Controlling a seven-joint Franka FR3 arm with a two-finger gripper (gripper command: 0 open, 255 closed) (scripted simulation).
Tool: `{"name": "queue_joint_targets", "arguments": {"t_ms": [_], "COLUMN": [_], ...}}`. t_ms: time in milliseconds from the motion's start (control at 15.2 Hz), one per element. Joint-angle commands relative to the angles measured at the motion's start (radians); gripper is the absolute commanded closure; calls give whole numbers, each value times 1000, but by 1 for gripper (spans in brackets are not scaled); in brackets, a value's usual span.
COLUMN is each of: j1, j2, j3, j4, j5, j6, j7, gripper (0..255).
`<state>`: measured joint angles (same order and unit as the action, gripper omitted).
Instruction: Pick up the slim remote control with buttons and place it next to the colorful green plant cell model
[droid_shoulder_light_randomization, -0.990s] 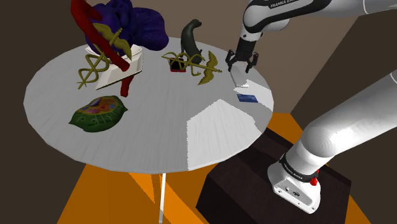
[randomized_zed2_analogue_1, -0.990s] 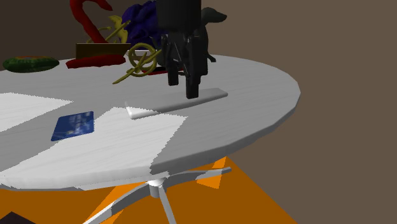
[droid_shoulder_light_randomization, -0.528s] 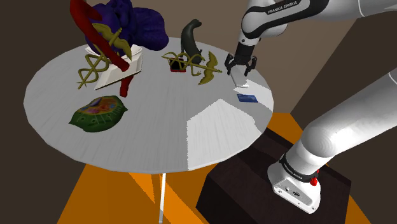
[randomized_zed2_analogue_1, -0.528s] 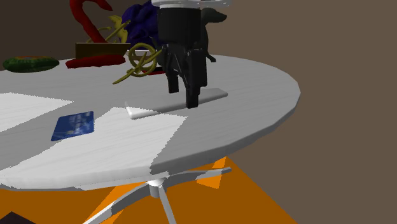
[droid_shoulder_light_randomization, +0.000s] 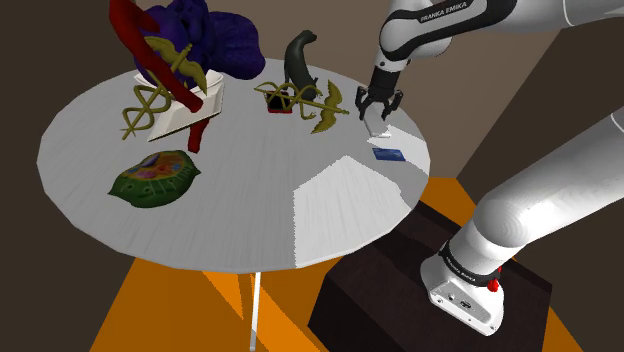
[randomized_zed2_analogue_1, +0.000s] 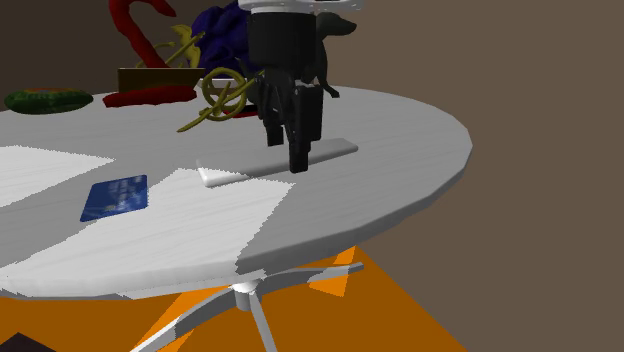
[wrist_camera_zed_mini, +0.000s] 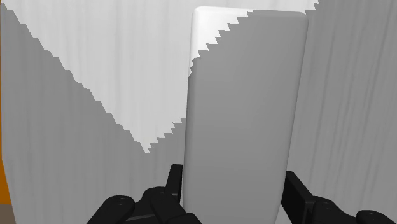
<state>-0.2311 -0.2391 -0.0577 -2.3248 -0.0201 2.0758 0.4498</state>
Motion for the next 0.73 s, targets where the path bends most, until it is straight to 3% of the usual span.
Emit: {"name": "queue_joint_targets", "arguments": {"t_ms": [0, 264, 660], "j1": [0, 0, 0], "j2": [0, 0, -26], "j3": [0, 0, 1], "j4": [0, 0, 58], "j5": [0, 0, 0], "j6": [0, 0, -83], "j7": [0, 0, 0], "gripper": [255, 255, 255]}}
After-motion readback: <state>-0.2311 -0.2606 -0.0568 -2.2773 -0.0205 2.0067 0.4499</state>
